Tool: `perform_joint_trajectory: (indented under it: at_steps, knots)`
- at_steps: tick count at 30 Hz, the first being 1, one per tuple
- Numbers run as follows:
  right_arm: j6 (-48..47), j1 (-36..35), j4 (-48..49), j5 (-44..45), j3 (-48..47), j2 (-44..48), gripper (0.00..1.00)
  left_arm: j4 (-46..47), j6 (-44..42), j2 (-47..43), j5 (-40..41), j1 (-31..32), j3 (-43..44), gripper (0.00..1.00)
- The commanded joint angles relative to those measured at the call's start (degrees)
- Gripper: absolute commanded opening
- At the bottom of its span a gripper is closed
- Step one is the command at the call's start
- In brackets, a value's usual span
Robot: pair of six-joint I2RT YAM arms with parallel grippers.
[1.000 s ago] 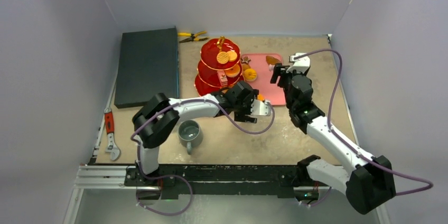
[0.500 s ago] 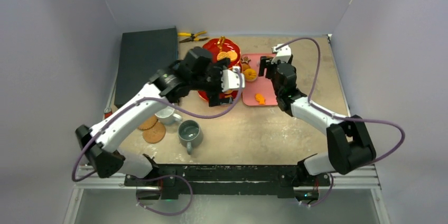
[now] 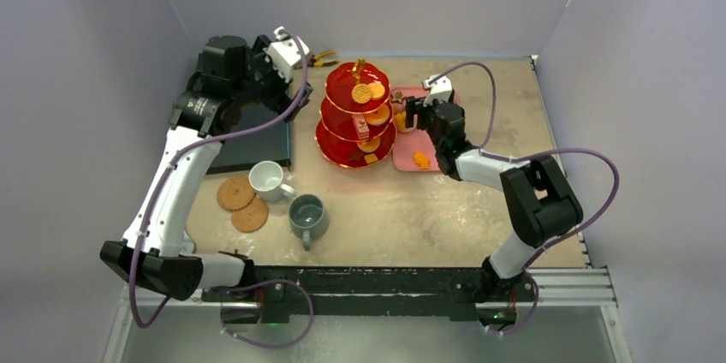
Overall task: Serve the afternoon tea
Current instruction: Pick up the desert from the tray.
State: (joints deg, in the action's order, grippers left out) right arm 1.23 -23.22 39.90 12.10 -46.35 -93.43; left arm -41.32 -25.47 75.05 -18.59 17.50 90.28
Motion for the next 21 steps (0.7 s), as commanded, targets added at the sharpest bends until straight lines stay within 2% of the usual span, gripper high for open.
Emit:
perform_joint_trajectory:
  at_steps: [1, 6, 21]
  knots:
    - [0.0, 0.0, 5.4, -2.3, -3.4, -2.7, 0.77, -1.4, 4.7, 0.5, -1.6, -4.3, 4.2, 0.99]
    - [0.4, -0.1, 4.4, -2.1, -5.2, -6.1, 0.75, -2.5, 5.8, 0.3, -1.8, -6.0, 5.6, 0.98]
    - [2.7, -1.6, 4.8, -2.9, -5.6, -10.9, 0.73, -1.0, 5.8, -2.7, -2.8, -6.1, 2.9, 0.97]
